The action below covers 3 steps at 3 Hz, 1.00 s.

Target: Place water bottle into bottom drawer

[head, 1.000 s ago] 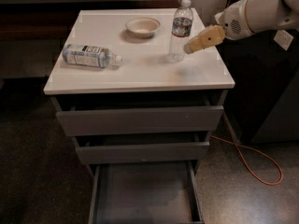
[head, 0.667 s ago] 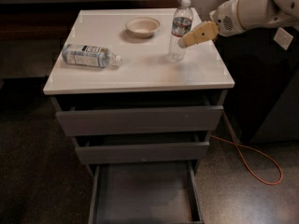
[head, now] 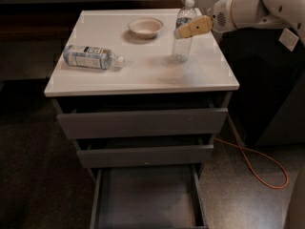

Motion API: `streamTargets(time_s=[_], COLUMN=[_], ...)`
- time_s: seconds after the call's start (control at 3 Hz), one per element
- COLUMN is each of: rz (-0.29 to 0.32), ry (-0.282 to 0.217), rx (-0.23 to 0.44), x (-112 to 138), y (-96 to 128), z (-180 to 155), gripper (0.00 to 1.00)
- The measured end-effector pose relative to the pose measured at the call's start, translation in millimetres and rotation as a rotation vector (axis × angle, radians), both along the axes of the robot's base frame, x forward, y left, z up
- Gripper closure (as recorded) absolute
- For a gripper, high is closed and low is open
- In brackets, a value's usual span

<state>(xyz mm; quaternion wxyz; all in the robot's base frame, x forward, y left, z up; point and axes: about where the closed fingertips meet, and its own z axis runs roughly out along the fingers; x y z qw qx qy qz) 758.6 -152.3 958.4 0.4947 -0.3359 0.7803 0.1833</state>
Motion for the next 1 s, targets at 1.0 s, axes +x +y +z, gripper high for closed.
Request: streamTargets(time_s=[1.0], rz=[-0.012], ry=[0.02], rx=[0.069], x=[19.2], y=[19.7], z=[-2.7], gripper=[0.37])
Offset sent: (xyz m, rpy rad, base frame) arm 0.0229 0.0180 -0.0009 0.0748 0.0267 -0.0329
